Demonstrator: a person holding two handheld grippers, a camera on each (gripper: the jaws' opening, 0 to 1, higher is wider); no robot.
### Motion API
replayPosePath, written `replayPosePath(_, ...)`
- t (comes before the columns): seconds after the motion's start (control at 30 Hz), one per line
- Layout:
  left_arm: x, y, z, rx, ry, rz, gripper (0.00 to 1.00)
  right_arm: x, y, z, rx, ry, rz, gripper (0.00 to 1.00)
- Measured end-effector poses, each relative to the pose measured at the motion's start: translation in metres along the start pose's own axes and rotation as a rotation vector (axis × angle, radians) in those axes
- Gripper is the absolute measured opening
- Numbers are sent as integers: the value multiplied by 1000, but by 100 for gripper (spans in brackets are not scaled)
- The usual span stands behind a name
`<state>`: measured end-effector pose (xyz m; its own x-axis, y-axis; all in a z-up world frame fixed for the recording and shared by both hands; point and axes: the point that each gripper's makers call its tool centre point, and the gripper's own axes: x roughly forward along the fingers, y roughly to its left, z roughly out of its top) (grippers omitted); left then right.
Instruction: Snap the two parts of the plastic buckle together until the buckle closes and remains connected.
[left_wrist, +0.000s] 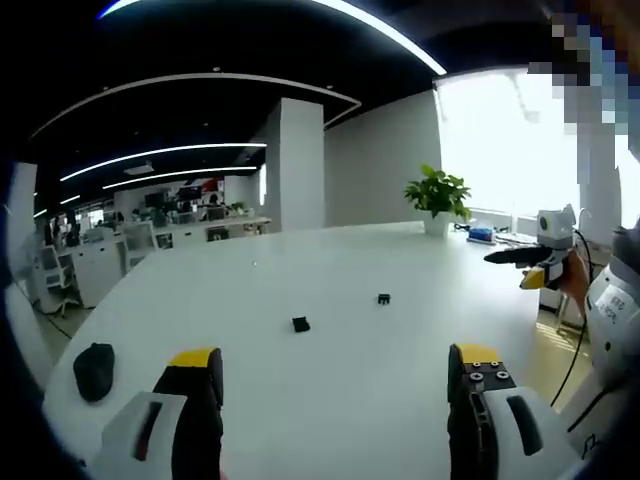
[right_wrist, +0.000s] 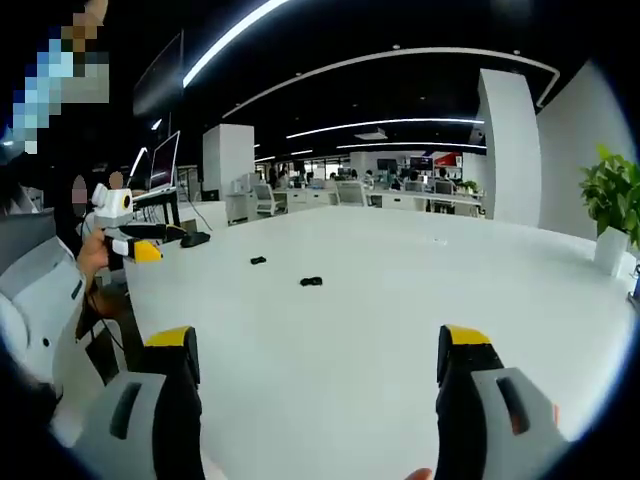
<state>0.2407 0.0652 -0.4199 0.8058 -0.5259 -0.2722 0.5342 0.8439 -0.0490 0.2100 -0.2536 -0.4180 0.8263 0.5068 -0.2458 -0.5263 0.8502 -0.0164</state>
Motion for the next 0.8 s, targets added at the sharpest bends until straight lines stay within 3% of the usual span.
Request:
replayPosePath(0.5,2,5,2,-11,-25,36,96,1,-3,2,21,-33,21,99)
replayPosePath(0.67,5,5,-2,-5,-8,26,96,6,-6,1,18,-31,40,100)
replayPosePath(0.8,8,5,-7,10,11,21,94,10,-5,7,49,-76,71,100)
